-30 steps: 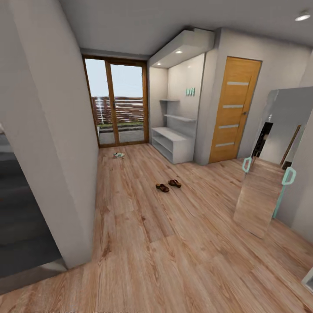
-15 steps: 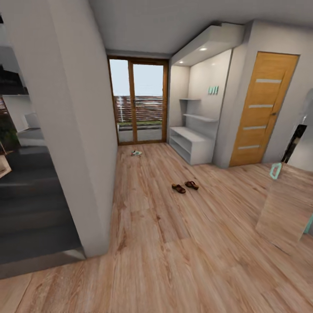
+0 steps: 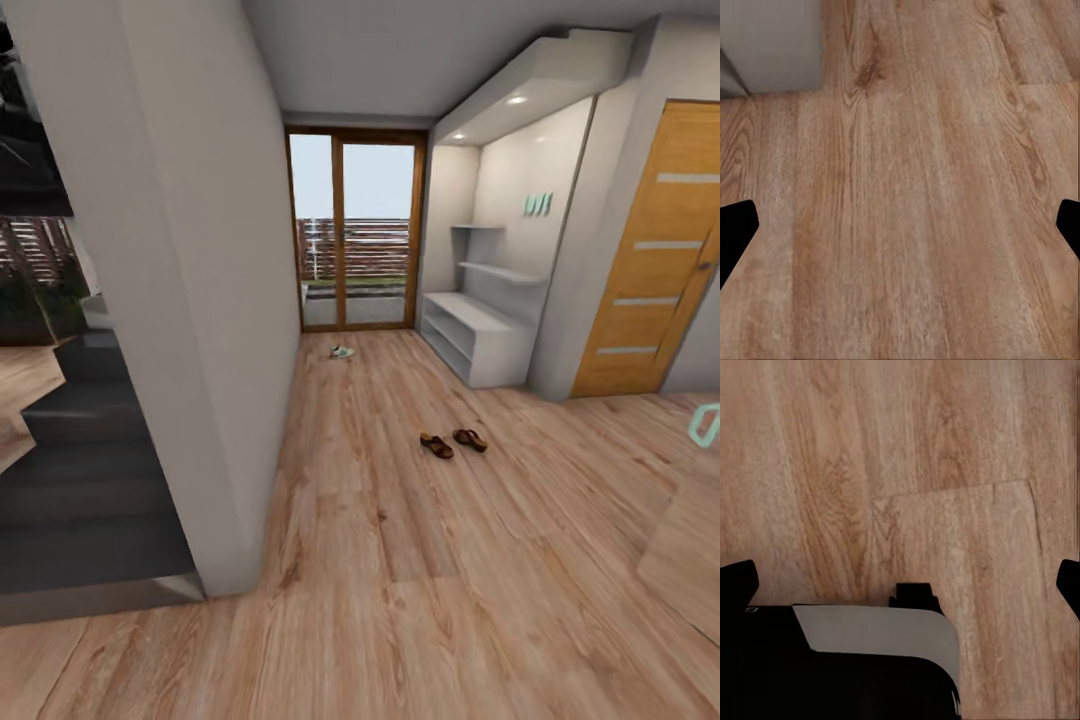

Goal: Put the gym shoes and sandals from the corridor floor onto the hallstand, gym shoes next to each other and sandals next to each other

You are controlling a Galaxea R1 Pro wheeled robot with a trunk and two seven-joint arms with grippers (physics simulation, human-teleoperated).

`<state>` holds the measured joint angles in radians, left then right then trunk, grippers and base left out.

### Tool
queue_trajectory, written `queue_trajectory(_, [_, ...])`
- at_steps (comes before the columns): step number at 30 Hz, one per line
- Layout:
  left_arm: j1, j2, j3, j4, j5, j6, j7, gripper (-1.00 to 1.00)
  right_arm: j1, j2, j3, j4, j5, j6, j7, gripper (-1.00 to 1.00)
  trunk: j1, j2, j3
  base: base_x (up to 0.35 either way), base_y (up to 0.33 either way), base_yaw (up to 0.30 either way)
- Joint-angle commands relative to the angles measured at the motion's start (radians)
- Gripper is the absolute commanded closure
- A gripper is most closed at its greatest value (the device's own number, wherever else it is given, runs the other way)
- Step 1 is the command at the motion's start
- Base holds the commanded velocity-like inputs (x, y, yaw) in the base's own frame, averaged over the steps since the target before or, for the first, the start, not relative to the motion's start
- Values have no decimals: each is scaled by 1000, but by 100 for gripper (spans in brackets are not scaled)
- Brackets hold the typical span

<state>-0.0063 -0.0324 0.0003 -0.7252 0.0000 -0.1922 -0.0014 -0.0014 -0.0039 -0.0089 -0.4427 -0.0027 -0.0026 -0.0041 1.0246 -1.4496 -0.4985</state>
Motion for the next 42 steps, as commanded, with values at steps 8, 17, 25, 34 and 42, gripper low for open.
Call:
queue_trajectory(8, [-1, -1, -2, 0, 0, -3, 0, -100, 0, 1, -2, -1, 0, 0, 0, -100, 0, 0, -1, 276, -265, 27])
queue_trajectory(17, [0, -1, -3, 1, -1, -3, 0, -100, 0, 1, -2, -1, 0, 0, 0, -100, 0, 0, -7, 277, -266, 106])
queue_trajectory(25, [0, -1, -3, 0, -2, -1, 0, -100, 0, 1, 0, 1, 3, 0, 0, -100, 0, 0, -12, 293, -235, 113])
queue_trajectory(34, [0, -1, -3, 1, -2, -1, -1, -100, 0, 1, 0, 3, 2, 0, 0, -100, 0, 0, -13, 335, -95, 11])
queue_trajectory(42, [0, -1, -3, 1, -3, -1, -1, -100, 0, 1, -1, -1, 1, 1, -1, -100, 0, 0, -13, 347, -10, 1])
